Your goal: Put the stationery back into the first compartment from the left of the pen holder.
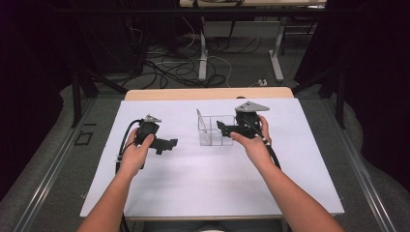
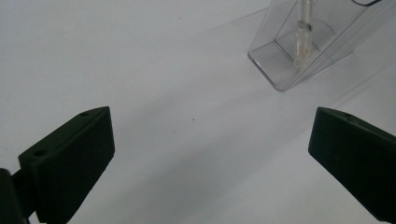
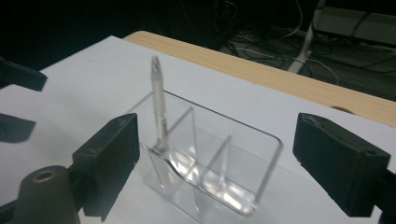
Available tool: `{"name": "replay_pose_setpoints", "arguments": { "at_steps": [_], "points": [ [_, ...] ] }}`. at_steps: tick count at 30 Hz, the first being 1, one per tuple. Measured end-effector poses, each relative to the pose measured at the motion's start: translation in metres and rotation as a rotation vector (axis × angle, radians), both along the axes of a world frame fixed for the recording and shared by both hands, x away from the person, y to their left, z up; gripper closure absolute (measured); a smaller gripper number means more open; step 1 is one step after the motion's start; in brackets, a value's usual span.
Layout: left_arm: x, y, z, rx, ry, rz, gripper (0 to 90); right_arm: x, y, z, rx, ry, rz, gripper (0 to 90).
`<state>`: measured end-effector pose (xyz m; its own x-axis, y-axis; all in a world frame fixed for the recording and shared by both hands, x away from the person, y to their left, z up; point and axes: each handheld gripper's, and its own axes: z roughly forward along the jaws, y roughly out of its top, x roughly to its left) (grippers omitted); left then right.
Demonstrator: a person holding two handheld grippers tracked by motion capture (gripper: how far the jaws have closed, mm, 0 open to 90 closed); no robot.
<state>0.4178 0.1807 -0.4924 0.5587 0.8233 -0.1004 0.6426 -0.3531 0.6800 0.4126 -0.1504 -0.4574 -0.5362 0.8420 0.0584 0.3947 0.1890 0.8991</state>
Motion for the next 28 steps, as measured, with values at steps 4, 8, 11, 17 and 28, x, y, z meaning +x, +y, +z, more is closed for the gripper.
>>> {"name": "replay_pose_setpoints", "arguments": {
  "at_steps": [4,8,11,17,28],
  "points": [
    [0.0,0.002,0.0,-0.006,0.003,0.009,0.3,-0.009,-0.019,-0.002,-0.012,-0.001,-0.027,8.6],
    [0.0,0.004,0.001,-0.011,0.005,0.017,0.3,-0.017,-0.036,-0.006,-0.024,0.022,-0.057,0.5],
    [0.0,0.005,0.001,-0.017,0.004,0.021,0.3,-0.022,-0.049,-0.01,-0.029,0.029,-0.079,0.0],
    [0.0,0.004,-0.001,-0.013,0.01,0.02,0.3,-0.027,-0.072,-0.021,-0.067,0.047,-0.135,0.0],
    [0.001,0.006,-0.001,-0.011,0.011,0.028,0.3,-0.024,-0.098,-0.037,-0.11,0.127,-0.219,0.0]
  ]
}}
